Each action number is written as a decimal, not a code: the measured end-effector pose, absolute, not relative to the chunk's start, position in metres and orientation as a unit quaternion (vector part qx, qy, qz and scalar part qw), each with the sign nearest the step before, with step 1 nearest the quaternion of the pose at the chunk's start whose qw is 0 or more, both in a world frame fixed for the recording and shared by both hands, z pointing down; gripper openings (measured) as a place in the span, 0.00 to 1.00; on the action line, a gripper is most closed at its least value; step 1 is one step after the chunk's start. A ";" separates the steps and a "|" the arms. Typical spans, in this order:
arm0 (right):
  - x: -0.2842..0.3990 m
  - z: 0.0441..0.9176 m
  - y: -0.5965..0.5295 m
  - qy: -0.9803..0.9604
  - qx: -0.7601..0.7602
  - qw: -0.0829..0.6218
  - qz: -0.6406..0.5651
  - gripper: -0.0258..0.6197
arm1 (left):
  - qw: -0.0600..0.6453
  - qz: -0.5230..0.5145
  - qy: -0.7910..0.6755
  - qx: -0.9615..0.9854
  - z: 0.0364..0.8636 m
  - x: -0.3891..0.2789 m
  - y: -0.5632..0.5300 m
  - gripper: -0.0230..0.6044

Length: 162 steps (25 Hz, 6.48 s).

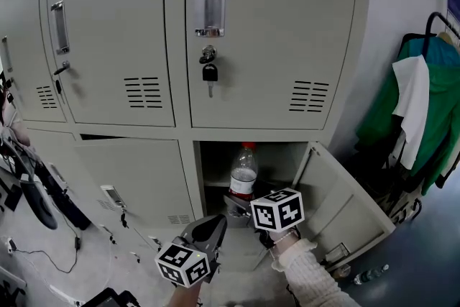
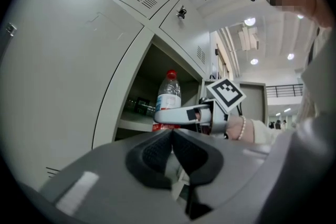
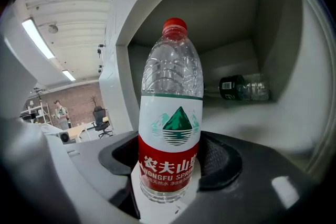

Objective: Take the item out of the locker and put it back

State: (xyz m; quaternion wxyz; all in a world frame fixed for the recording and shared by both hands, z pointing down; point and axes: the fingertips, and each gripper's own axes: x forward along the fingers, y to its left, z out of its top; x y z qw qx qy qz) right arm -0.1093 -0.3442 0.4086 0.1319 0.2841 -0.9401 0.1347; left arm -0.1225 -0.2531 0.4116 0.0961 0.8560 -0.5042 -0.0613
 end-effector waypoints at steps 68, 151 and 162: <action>-0.130 0.361 -0.472 -0.914 0.383 0.131 -0.042 0.65 | 0.093 -0.030 -0.510 0.854 0.417 -0.133 -0.264 0.05; -0.023 0.427 -0.241 -0.928 0.369 0.045 0.019 0.04 | 0.077 0.004 -0.454 0.888 0.436 -0.056 -0.237 0.05; -0.025 0.426 -0.242 -0.932 0.360 0.032 0.025 0.04 | 0.079 -0.001 -0.446 0.891 0.434 -0.048 -0.243 0.05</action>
